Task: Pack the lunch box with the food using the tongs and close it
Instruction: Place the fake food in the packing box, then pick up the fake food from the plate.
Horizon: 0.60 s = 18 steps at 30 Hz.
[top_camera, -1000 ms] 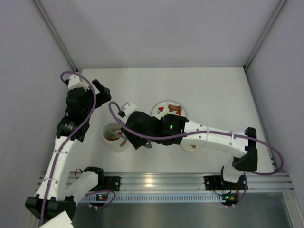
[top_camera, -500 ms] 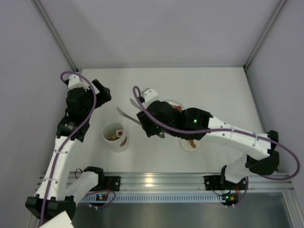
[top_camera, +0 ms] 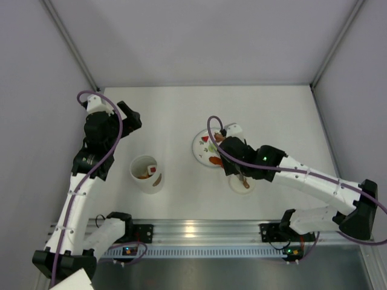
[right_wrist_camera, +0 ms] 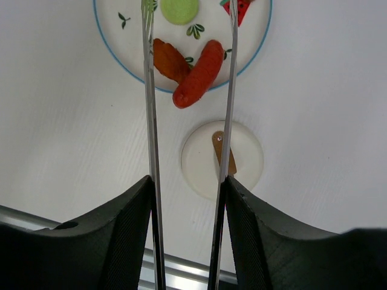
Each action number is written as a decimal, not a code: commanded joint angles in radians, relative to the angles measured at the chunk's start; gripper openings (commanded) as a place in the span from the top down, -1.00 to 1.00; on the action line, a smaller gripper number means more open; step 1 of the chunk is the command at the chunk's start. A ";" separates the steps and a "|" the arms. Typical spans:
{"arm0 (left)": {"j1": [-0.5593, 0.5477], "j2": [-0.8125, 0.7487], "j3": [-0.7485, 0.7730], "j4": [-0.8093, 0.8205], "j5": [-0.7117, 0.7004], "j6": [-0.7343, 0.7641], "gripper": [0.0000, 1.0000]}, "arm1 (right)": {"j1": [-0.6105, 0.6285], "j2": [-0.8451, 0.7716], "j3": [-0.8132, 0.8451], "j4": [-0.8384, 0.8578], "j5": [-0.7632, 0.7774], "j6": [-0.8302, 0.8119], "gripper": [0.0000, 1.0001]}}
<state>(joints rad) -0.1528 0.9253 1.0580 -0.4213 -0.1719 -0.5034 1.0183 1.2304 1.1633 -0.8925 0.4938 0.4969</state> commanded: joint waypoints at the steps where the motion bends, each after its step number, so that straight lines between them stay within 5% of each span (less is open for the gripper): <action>1: 0.007 -0.009 -0.007 0.019 0.011 0.003 -0.98 | -0.015 -0.011 -0.019 -0.019 0.040 0.054 0.02; 18: 0.007 -0.009 -0.006 0.021 0.012 0.003 -0.98 | -0.015 -0.035 -0.137 -0.026 -0.004 0.124 0.02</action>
<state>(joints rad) -0.1532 0.9253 1.0580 -0.4213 -0.1719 -0.5034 1.0122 1.2316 1.0317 -0.8989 0.4915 0.5907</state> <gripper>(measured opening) 0.990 0.495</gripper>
